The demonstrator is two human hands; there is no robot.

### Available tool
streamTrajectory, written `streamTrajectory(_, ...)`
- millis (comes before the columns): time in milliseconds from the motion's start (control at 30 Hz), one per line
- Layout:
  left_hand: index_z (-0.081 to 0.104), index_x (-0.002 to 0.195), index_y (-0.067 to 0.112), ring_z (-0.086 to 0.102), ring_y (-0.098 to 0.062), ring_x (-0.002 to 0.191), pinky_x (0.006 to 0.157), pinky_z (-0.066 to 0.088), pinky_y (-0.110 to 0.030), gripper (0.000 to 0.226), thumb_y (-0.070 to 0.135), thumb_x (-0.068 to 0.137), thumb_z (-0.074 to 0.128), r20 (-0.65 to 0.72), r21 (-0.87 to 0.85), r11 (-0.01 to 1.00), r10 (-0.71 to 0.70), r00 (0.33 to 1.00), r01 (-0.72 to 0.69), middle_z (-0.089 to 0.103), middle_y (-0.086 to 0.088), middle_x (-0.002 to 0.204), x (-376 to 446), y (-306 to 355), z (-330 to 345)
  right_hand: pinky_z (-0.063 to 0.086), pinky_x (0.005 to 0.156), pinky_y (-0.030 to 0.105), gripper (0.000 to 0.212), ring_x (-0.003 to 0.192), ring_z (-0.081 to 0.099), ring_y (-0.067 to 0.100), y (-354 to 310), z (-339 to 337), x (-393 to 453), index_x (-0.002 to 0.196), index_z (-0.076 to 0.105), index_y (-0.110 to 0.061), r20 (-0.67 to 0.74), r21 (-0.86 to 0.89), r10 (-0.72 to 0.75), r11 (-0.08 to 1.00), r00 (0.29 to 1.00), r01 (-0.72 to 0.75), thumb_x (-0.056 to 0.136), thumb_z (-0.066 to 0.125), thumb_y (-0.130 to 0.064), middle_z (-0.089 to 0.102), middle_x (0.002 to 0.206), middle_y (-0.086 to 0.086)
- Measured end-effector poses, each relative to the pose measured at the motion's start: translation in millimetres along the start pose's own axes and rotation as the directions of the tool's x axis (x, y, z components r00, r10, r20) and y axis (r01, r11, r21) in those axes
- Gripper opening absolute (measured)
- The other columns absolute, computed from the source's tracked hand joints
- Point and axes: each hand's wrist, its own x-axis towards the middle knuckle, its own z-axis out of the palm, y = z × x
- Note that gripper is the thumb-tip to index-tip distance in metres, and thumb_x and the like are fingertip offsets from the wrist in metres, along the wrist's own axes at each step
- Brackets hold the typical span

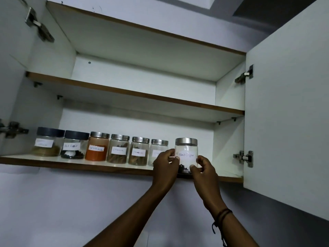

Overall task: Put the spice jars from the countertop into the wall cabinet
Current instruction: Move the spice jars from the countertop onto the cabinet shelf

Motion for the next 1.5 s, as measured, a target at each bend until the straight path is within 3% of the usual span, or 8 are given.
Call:
streamTrajectory(367,0.06,0.113,0.002,0.062,-0.034,0.108,0.094,0.052,-0.046,0.027,0.009,0.087,0.058,0.129,0.337,0.939,-0.12,0.984,0.071,0.061,-0.019,0.12,52,-25,32,0.052,0.086,0.041,0.024,0.101,0.06,0.031,31,32,77,0.108,0.059,-0.004,0.124,-0.27,0.104,0.96,0.987,-0.067,0.085,0.054,-0.004,0.063,0.112,0.014)
streamTrajectory(667,0.054,0.109,0.001,0.057,-0.036,0.108,0.091,0.05,-0.042,0.027,0.016,0.087,0.059,0.175,0.513,0.855,-0.193,0.965,0.078,0.053,-0.019,0.121,71,-39,42,0.038,0.072,0.028,0.016,0.103,0.058,0.033,50,49,101,0.099,0.053,-0.005,0.196,-0.386,0.185,0.917,0.963,-0.098,0.085,0.058,-0.006,0.06,0.112,0.018)
streamTrajectory(967,0.061,0.088,0.01,0.06,-0.027,0.095,0.074,0.049,-0.032,0.004,0.007,0.086,0.061,0.156,0.412,0.911,-0.102,0.982,0.03,0.063,-0.013,0.102,65,-44,38,0.04,0.066,0.027,0.021,0.095,0.06,0.029,53,52,92,0.105,0.057,-0.006,0.224,-0.412,0.14,0.91,0.964,-0.037,0.087,0.058,-0.017,0.063,0.108,0.012)
streamTrajectory(1067,0.065,0.117,0.014,0.057,-0.018,0.105,0.09,0.049,-0.03,0.027,0.01,0.091,0.061,0.148,0.317,0.948,-0.044,0.988,-0.005,0.06,-0.005,0.116,46,-42,32,0.033,0.054,0.021,0.006,0.08,0.053,0.02,48,40,73,0.085,0.052,-0.014,0.154,-0.293,0.034,0.956,0.988,0.013,0.087,0.058,-0.014,0.058,0.087,0.003)
streamTrajectory(1133,0.058,0.133,0.007,0.057,-0.015,0.109,0.099,0.047,-0.032,0.04,0.014,0.094,0.06,0.151,0.292,0.955,0.019,0.988,-0.062,0.062,-0.008,0.126,28,-42,26,0.038,0.062,0.024,0.006,0.084,0.054,0.021,47,30,54,0.093,0.057,-0.011,0.102,-0.26,-0.032,0.964,0.994,0.058,0.088,0.058,-0.013,0.06,0.091,0.004)
streamTrajectory(1233,0.062,0.13,0.008,0.06,-0.014,0.112,0.098,0.048,-0.029,0.034,0.017,0.098,0.057,0.176,0.193,0.976,0.069,0.982,-0.103,0.065,-0.008,0.127,-2,-42,20,0.048,0.078,0.028,0.022,0.097,0.062,0.02,51,12,20,0.11,0.062,-0.008,0.107,-0.208,-0.035,0.976,0.994,0.057,0.089,0.058,-0.014,0.067,0.108,0.008)
streamTrajectory(1367,0.063,0.13,0.016,0.061,-0.009,0.112,0.092,0.047,-0.016,0.032,0.026,0.1,0.055,0.243,0.127,0.992,-0.018,0.97,-0.014,0.067,0.0,0.127,-55,-56,18,0.038,0.072,0.007,0.027,0.093,0.06,0.006,64,-12,-33,0.117,0.063,-0.015,0.168,-0.236,0.009,0.971,0.986,0.031,0.091,0.061,-0.022,0.066,0.109,-0.006)
streamTrajectory(1500,0.068,0.123,0.018,0.065,-0.017,0.113,0.103,0.051,-0.043,0.029,0.029,0.102,0.049,0.377,0.092,0.982,-0.185,0.907,0.162,0.07,0.001,0.12,-133,-91,29,0.043,0.076,0.006,0.023,0.088,0.059,0.002,89,-37,-107,0.113,0.065,-0.017,0.187,-0.276,0.114,0.959,0.976,-0.059,0.091,0.06,-0.022,0.065,0.102,-0.01)
